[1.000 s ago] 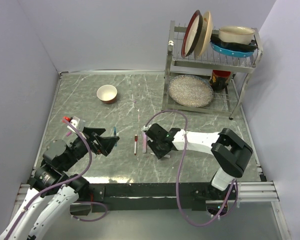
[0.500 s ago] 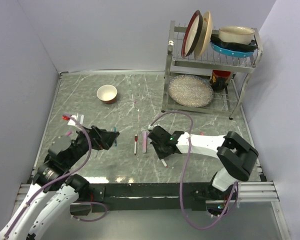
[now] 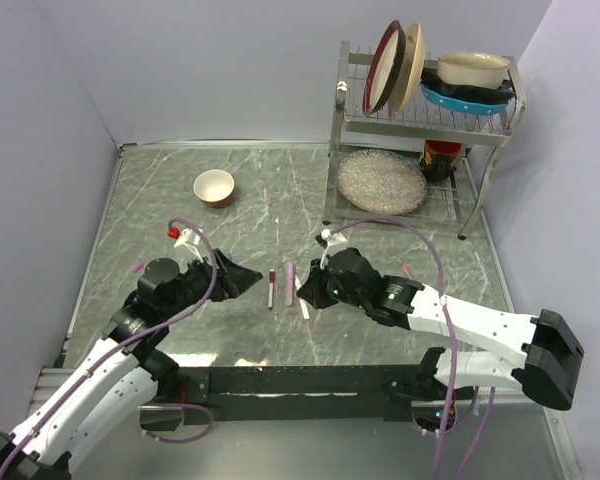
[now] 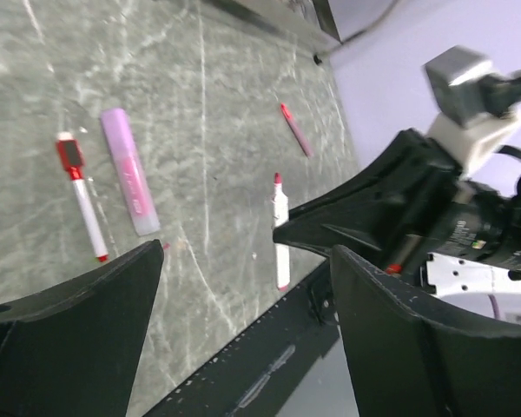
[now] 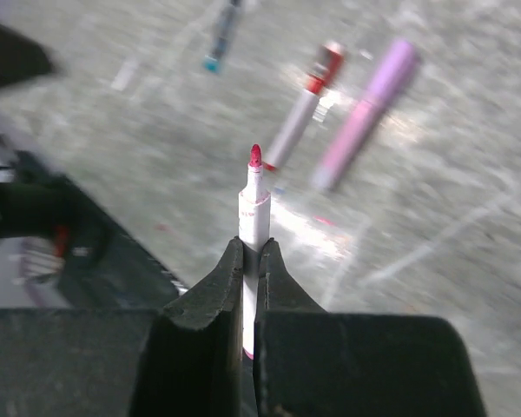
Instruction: Insert the pens into the pen caps
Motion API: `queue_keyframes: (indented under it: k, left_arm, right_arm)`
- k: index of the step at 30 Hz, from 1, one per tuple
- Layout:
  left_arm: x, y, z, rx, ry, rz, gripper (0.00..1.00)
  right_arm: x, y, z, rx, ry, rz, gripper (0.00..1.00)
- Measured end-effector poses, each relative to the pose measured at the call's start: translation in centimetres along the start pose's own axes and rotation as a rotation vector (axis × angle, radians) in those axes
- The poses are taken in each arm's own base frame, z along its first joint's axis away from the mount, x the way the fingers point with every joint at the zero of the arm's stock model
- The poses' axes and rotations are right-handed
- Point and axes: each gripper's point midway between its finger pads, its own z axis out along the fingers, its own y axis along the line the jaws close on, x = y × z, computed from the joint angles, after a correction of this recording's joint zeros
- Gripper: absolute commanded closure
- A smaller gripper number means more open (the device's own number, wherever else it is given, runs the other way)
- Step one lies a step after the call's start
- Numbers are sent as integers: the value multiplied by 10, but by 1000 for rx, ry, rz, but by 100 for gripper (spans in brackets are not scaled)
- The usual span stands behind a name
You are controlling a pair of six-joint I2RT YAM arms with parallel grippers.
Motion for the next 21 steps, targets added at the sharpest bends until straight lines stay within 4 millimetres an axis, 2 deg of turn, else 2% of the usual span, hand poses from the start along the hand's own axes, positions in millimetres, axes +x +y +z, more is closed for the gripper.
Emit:
queue_keyframes:
  k: [2,7,16,21]
  left_arm:
    - [2,-2,5,16,17,-13,20]
    - [5,-8,17,66,45,-30,23]
    - [10,-25,24,152,59,-19,31]
    - [16,-23,30,151,82,-21,36]
  right_arm:
    - [-6,13,-3,-50,-23,18,100]
    - [-8,30,-4,-111,-36,36,100]
    - [-15,45,-7,-157,-56,53,100]
    - [-22,54,-9,-179,-70,56,100]
